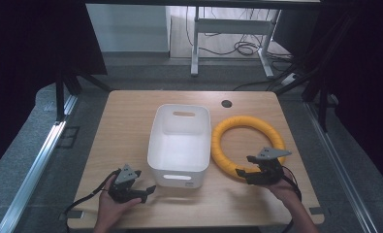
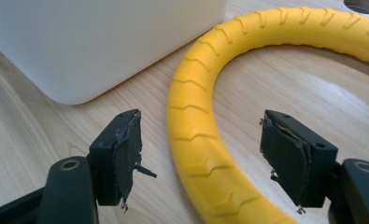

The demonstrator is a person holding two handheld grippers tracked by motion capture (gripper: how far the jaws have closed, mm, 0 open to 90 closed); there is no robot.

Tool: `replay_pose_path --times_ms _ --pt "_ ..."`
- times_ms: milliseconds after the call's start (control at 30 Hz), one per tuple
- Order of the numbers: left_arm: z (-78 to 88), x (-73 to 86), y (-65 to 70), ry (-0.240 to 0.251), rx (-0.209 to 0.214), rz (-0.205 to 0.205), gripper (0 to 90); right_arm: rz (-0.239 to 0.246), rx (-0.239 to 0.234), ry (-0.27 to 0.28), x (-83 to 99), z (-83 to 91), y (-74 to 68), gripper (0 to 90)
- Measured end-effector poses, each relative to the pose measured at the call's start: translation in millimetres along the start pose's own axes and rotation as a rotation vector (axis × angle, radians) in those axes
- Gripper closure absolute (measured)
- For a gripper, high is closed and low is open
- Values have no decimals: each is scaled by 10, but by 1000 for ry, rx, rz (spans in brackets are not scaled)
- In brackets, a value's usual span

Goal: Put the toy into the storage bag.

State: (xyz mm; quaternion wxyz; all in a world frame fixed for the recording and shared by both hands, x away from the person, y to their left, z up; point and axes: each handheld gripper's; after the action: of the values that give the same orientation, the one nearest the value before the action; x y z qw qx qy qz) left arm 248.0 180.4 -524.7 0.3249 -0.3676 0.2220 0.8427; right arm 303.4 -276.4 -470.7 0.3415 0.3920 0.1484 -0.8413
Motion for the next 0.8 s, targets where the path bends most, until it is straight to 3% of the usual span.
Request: replay_pose_path --times_ms 267,300,400,500,667,800 --pt "-8 -7 19 -1 9 -13 184 46 -49 -80 -179 -100 70 289" --pt "-10 -10 22 -3 10 -15 184 66 -61 -108 -230 -128 76 288" --pt "-18 -10 24 -6 12 -15 184 85 -71 -131 -264 -149 72 287" --pt "-36 -12 29 -16 16 -17 183 126 -100 -203 -317 -217 42 287" --pt "-42 -16 27 -18 16 -17 182 167 -115 -263 -372 -274 14 288" --pt "-58 -16 26 -24 20 -17 182 177 -125 -305 -395 -321 8 290"
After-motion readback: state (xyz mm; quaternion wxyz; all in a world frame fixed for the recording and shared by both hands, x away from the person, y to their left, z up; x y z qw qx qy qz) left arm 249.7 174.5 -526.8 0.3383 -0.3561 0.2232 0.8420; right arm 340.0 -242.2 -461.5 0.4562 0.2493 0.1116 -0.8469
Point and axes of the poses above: each handheld gripper's, and its own axes: z roughly backward along the jaws, x roughly out of its underside, y roughly to its right, and after that the axes turned 4 degrees about x, right-handed
